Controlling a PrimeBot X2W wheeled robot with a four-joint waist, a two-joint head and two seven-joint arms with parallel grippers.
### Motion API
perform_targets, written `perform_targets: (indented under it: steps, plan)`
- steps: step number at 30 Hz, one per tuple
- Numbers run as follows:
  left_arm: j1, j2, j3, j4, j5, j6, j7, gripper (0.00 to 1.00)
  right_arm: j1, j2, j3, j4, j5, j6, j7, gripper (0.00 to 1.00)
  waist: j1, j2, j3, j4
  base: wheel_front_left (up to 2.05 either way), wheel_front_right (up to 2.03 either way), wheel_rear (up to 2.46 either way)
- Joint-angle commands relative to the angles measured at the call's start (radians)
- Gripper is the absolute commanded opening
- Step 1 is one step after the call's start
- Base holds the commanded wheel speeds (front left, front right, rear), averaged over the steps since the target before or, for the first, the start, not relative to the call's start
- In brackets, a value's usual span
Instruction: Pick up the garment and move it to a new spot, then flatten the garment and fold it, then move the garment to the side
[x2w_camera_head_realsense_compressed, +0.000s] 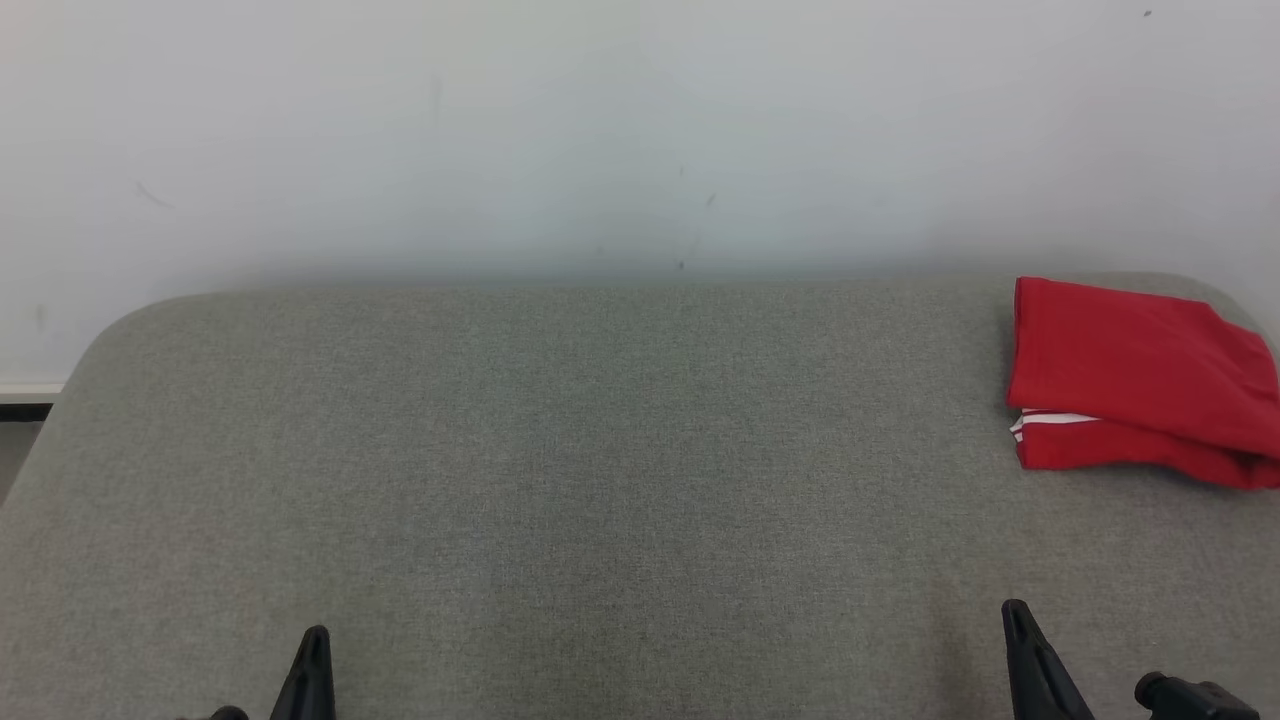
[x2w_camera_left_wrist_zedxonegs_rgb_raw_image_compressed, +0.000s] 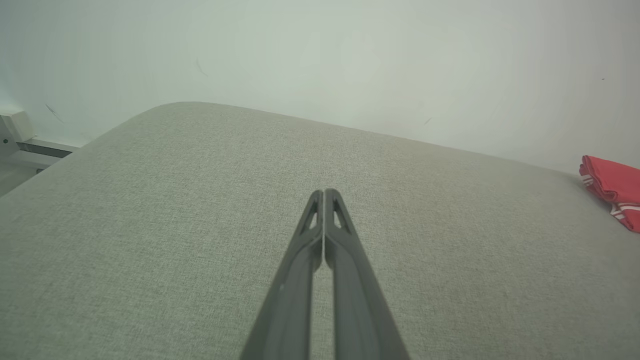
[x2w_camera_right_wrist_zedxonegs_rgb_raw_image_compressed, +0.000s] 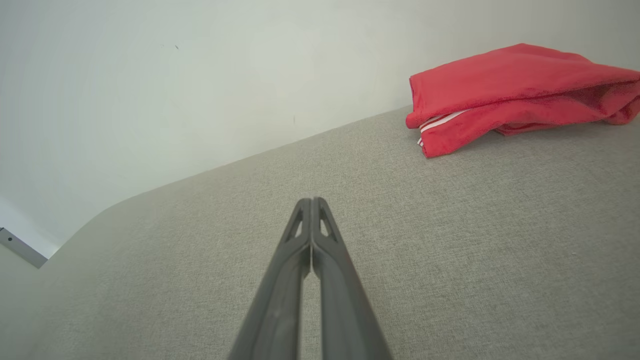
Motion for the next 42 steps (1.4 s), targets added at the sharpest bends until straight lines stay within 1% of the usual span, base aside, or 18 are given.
perform_targets:
  steps: [1, 12, 13, 21, 42]
  plan:
    - [-0.032, -0.001, 0.011, -0.011, -0.048, -0.004, 0.008, 0.0, -0.029, -0.005, -0.006, -0.009, 0.049, 0.0, 0.005, 0.0, 0.0, 0.0, 0.001, 0.0, 0.0, 0.0, 0.0]
    - [-0.055, -0.014, 0.036, 0.001, -0.235, -0.02, 0.051, 0.0, -0.063, -0.009, -0.017, 0.011, 0.236, 0.0, 0.035, 0.0, 0.0, 0.0, 0.005, -0.002, 0.0, 0.0, 0.0]
    - [-0.059, -0.017, 0.041, 0.003, -0.267, -0.023, 0.058, 0.0, -0.069, -0.01, -0.019, 0.014, 0.267, 0.0, 0.041, 0.0, 0.0, 0.0, 0.006, -0.002, 0.0, 0.0, 0.0]
    - [-0.075, -0.025, 0.058, 0.011, -0.386, -0.033, 0.087, 0.0, -0.089, -0.011, -0.028, 0.027, 0.386, -0.001, 0.061, 0.0, 0.0, 0.0, 0.009, -0.003, 0.0, 0.0, 0.0]
    - [-0.108, -0.044, 0.095, 0.03, -0.641, -0.055, 0.148, 0.0, -0.134, -0.012, -0.049, 0.055, 0.638, -0.001, 0.107, 0.0, -0.0001, 0.0, 0.017, -0.006, 0.0, 0.0, 0.0]
